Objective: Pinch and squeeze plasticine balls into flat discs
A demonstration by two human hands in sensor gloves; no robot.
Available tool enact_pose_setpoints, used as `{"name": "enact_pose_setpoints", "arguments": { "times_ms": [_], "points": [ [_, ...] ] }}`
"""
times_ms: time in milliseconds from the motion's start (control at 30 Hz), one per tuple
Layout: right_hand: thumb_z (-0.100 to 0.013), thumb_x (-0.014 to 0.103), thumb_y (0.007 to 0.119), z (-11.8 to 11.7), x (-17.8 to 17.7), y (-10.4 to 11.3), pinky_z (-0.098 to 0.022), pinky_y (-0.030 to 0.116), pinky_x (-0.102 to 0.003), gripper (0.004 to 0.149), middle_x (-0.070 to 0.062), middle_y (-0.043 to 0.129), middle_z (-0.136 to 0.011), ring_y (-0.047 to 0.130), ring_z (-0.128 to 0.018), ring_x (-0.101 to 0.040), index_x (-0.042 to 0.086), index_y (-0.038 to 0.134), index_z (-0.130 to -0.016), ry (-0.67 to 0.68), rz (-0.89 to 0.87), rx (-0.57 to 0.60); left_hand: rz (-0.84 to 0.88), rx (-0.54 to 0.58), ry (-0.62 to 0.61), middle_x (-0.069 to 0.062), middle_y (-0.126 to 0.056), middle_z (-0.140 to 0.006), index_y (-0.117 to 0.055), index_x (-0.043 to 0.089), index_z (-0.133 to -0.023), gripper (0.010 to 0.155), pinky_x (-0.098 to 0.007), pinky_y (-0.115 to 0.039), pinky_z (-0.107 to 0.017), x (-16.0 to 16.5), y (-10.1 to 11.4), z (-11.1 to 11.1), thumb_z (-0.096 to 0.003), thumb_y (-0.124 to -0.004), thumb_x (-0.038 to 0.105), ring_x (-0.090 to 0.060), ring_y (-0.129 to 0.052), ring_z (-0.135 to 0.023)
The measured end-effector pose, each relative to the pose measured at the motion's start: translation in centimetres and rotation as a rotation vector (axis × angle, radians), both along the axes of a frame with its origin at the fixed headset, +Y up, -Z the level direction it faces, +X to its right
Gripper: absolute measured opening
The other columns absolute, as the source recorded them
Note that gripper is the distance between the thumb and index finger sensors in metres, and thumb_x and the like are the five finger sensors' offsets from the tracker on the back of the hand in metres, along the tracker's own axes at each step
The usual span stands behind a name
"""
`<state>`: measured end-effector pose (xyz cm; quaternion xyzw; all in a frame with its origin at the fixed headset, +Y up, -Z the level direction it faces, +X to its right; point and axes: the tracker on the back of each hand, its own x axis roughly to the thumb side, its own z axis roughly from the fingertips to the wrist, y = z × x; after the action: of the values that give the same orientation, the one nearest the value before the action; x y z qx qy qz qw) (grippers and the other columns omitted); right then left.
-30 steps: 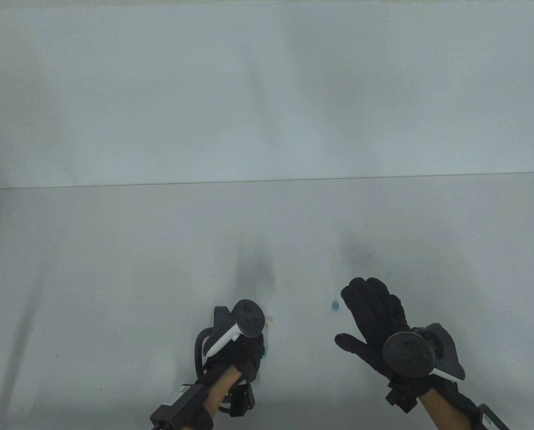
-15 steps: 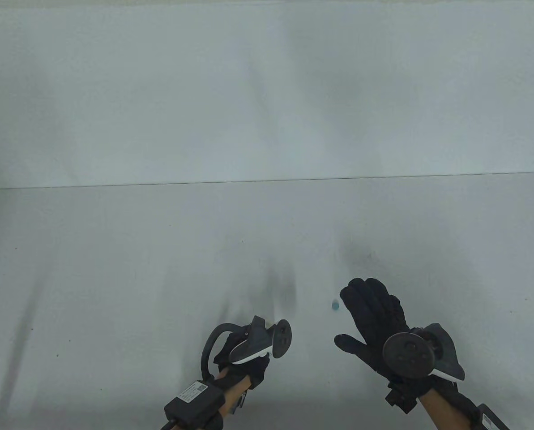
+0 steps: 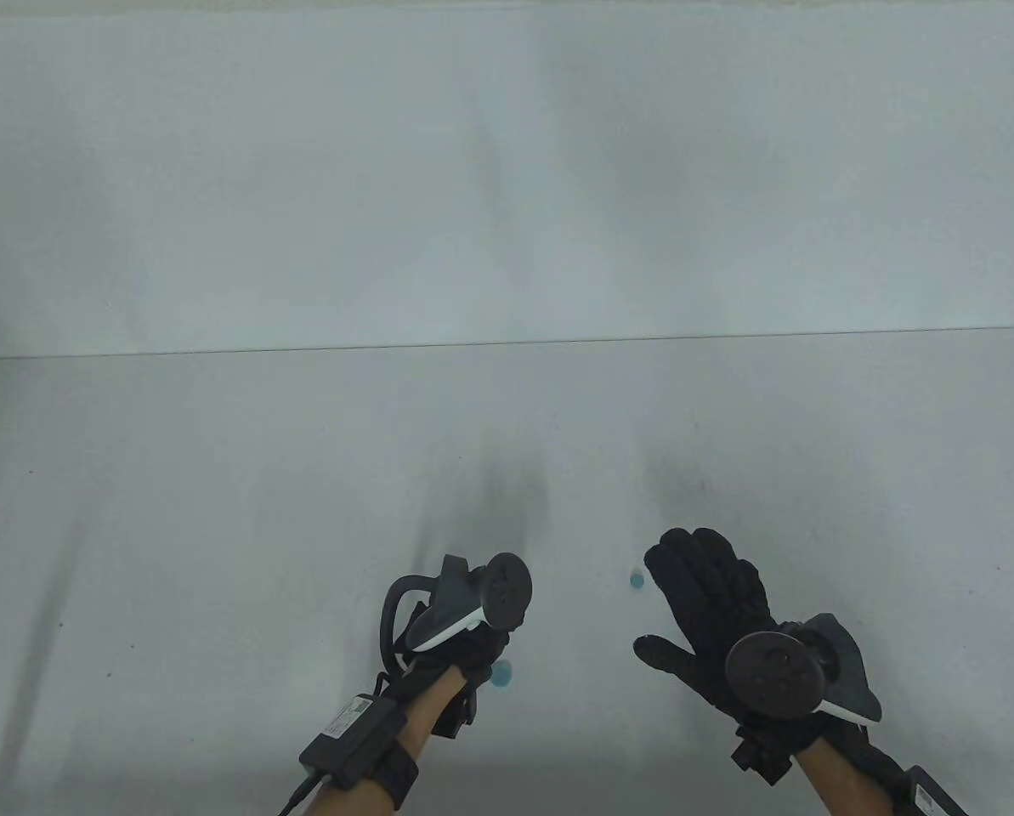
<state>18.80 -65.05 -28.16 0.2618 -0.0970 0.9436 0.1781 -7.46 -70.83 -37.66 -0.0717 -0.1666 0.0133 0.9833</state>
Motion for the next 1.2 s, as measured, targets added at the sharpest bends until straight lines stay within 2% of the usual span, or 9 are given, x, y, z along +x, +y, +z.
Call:
{"name": "enact_pose_setpoints", "arguments": {
  "times_ms": [167, 333, 367, 533, 700, 867, 1000, 1100, 1200],
  "points": [
    [-0.056, 0.065, 0.051, 0.0, 0.1, 0.0, -0.07, 0.045, -0.075, 0.081, -0.017, 0.032, -0.123, 0.034, -0.11, -0.053, 0.014, 0.033, -0.116, -0.002, -0.002, -0.004, -0.139, -0.013, -0.041, -0.011, -0.085, -0.097, -0.074, 0.015, -0.103, 0.06, -0.048, -0.076, -0.063, 1.2, -1.6, -1.3, -0.0477, -0.082, 0.039, -0.031, -0.095, -0.079],
    [-0.056, 0.065, 0.051, 0.0, 0.0, 0.0, -0.07, 0.045, -0.075, 0.081, -0.017, 0.032, -0.124, 0.034, -0.11, -0.052, 0.014, 0.033, -0.116, 0.002, -0.002, -0.001, -0.192, -0.05, -0.059, -0.01, -0.086, -0.097, -0.076, 0.018, -0.102, 0.06, -0.047, -0.076, -0.064, 1.4, -3.1, -1.9, -0.0465, -0.084, 0.039, -0.03, -0.095, -0.08],
    [-0.056, 0.065, 0.051, 0.0, 0.0, 0.0, -0.07, 0.045, -0.075, 0.081, -0.017, 0.032, -0.123, 0.034, -0.11, -0.053, 0.014, 0.033, -0.116, 0.002, -0.001, 0.001, -0.215, -0.046, -0.066, -0.007, -0.087, -0.096, -0.076, 0.018, -0.101, 0.059, -0.046, -0.076, -0.064, 1.4, -3.2, -2.0, -0.0465, -0.084, 0.039, -0.029, -0.095, -0.08],
    [-0.056, 0.065, 0.051, 0.0, -0.1, 0.0, -0.07, 0.045, -0.075, 0.081, -0.017, 0.032, -0.123, 0.034, -0.11, -0.052, 0.014, 0.033, -0.116, 0.005, 0.005, -0.004, -0.281, -0.025, -0.115, -0.006, -0.086, -0.093, -0.078, 0.019, -0.098, 0.057, -0.041, -0.079, -0.063, 2.0, -3.6, -2.1, -0.0453, -0.085, 0.038, -0.026, -0.095, -0.076],
    [-0.056, 0.065, 0.051, 0.0, 0.0, 0.0, -0.07, 0.045, -0.075, 0.081, -0.017, 0.032, -0.123, 0.034, -0.11, -0.053, 0.014, 0.033, -0.116, 0.001, 0.0, -0.003, -0.291, 0.028, -0.146, -0.005, -0.091, -0.082, -0.083, 0.019, -0.091, 0.049, -0.034, -0.087, -0.058, 2.2, -3.5, -2.2, -0.0452, -0.085, 0.036, -0.017, -0.101, -0.064],
    [-0.056, 0.065, 0.051, 0.0, 0.0, 0.1, -0.07, 0.045, -0.075, 0.081, -0.017, 0.032, -0.123, 0.034, -0.11, -0.053, 0.014, 0.033, -0.116, -0.001, -0.004, -0.002, -0.253, -0.008, -0.135, -0.008, -0.091, -0.083, -0.082, 0.017, -0.092, 0.049, -0.036, -0.086, -0.056, 1.9, -3.2, -2.4, -0.0473, -0.083, 0.036, -0.019, -0.101, -0.063],
    [-0.056, 0.065, 0.051, 0.0, 0.1, 0.1, -0.07, 0.045, -0.075, 0.081, -0.017, 0.032, -0.123, 0.034, -0.11, -0.053, 0.014, 0.033, -0.116, -0.002, -0.003, 0.0, -0.101, -0.06, -0.07, -0.012, -0.093, -0.085, -0.079, 0.013, -0.094, 0.05, -0.039, -0.087, -0.055, 0.5, -1.7, -2.4, -0.049, -0.08, 0.035, -0.022, -0.104, -0.065],
    [-0.056, 0.065, 0.051, 0.0, 0.1, 0.1, -0.07, 0.045, -0.075, 0.081, -0.017, 0.032, -0.123, 0.034, -0.11, -0.053, 0.014, 0.033, -0.116, -0.004, -0.007, 0.0, 0.126, -0.108, -0.013, -0.013, -0.092, -0.085, -0.075, 0.01, -0.095, 0.051, -0.039, -0.088, -0.054, -1.4, 0.1, -1.9, -0.0498, -0.079, 0.033, -0.021, -0.105, -0.065],
    [-0.056, 0.065, 0.051, 0.0, 0.1, 0.1, -0.07, 0.045, -0.075, 0.081, -0.017, 0.032, -0.123, 0.034, -0.11, -0.053, 0.014, 0.033, -0.116, -0.007, -0.005, 0.001, 0.428, -0.211, 0.038, -0.011, -0.092, -0.083, -0.074, 0.009, -0.096, 0.053, -0.04, -0.087, -0.056, -3.9, 1.5, -1.1, -0.049, -0.08, 0.033, -0.021, -0.104, -0.063]
  ]
}}
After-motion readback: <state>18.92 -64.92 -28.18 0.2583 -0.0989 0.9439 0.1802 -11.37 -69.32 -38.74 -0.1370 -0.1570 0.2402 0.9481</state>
